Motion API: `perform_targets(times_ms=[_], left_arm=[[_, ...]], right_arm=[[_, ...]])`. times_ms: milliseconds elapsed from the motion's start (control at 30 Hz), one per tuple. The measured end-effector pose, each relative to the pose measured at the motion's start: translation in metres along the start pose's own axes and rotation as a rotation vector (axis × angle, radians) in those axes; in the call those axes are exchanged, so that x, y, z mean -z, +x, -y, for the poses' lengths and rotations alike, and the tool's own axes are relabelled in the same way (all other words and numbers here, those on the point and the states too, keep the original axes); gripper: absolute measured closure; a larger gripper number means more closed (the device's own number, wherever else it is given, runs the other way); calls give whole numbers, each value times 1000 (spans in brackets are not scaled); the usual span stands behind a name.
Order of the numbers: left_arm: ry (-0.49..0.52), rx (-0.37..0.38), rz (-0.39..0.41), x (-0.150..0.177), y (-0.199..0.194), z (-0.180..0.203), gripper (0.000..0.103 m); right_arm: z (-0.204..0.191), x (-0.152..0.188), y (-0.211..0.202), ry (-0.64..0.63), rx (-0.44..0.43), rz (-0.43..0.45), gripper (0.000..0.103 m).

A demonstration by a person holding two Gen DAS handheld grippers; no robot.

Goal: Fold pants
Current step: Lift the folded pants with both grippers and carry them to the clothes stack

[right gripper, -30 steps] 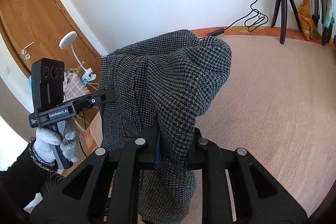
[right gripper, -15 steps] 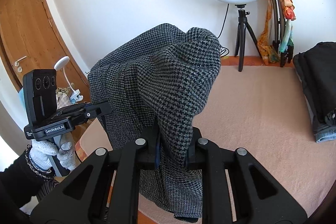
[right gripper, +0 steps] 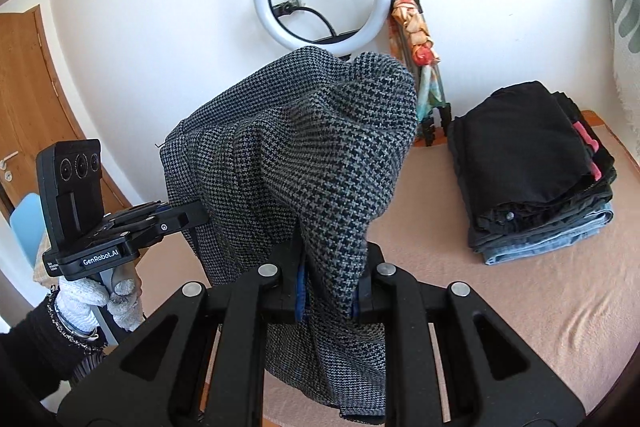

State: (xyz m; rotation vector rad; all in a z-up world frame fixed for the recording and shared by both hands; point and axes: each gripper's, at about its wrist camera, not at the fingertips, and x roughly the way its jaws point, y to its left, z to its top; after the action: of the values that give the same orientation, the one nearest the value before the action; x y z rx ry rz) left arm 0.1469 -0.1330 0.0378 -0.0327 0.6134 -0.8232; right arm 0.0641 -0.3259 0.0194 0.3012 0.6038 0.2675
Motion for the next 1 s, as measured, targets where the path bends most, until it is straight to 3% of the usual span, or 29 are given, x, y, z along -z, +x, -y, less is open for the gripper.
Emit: perform_targets(times_ms=[533,867,1000], left_arm=[[96,110,50,-62,78,69,87],[124,154,60,-98,139,96,87],[121,155,49,-103,161,97,87]], right_arm=[[80,-64,-67,-42,203,94,86],[137,-122,-60,-75,338,101,86],[162,-142,-45,-58,338,83,86]])
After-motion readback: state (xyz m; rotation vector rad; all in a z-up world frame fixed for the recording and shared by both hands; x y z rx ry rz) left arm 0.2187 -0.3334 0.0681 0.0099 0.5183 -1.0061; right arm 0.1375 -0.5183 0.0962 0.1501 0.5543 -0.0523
